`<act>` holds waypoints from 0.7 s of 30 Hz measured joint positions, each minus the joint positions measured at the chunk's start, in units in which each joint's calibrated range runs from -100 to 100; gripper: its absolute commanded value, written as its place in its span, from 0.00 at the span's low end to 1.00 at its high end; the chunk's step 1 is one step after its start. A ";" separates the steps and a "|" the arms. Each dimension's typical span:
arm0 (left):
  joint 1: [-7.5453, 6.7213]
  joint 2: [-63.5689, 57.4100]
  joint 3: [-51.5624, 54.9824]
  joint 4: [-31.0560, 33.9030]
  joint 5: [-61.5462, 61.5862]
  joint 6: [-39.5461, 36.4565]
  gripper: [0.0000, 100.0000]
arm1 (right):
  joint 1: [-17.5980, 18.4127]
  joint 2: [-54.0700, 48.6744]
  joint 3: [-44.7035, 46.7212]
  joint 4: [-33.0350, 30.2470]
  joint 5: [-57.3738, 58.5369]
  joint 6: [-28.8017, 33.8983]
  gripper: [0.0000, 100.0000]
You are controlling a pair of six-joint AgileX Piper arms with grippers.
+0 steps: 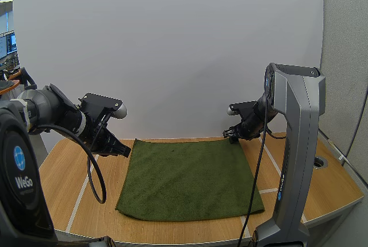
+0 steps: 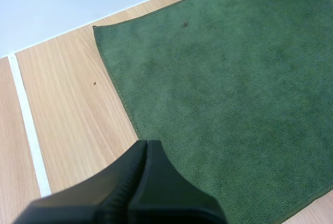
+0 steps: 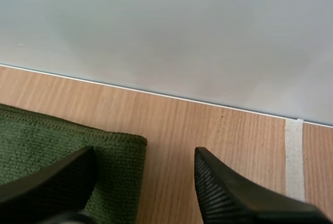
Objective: Fold the towel
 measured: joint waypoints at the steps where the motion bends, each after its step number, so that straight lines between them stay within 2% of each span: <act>1: 0.00 0.00 0.00 0.00 0.00 0.00 0.00 | 0.00 0.11 0.00 0.00 -0.40 0.00 0.83; 3: 0.00 0.00 0.00 0.00 0.00 0.00 0.00 | 0.00 0.11 0.00 -0.12 -0.44 0.00 0.74; 6: 0.00 0.00 0.00 0.00 0.00 0.00 0.00 | 0.00 0.11 0.00 -0.47 -0.26 0.00 0.36; 7: 0.00 0.00 0.00 0.00 0.00 0.00 0.00 | 0.00 -0.66 0.00 -0.87 1.76 0.00 0.15; 8: 0.00 0.00 0.00 0.00 0.00 0.00 0.00 | 0.00 -1.00 0.00 -1.00 2.19 0.00 0.00; 13: 0.00 0.00 0.00 0.00 0.00 0.00 0.00 | 0.00 -4.02 0.00 -1.18 8.86 0.00 0.00; 21: 0.00 0.00 0.00 0.00 0.00 0.00 0.00 | 0.00 -4.02 0.00 -1.28 9.62 0.00 0.00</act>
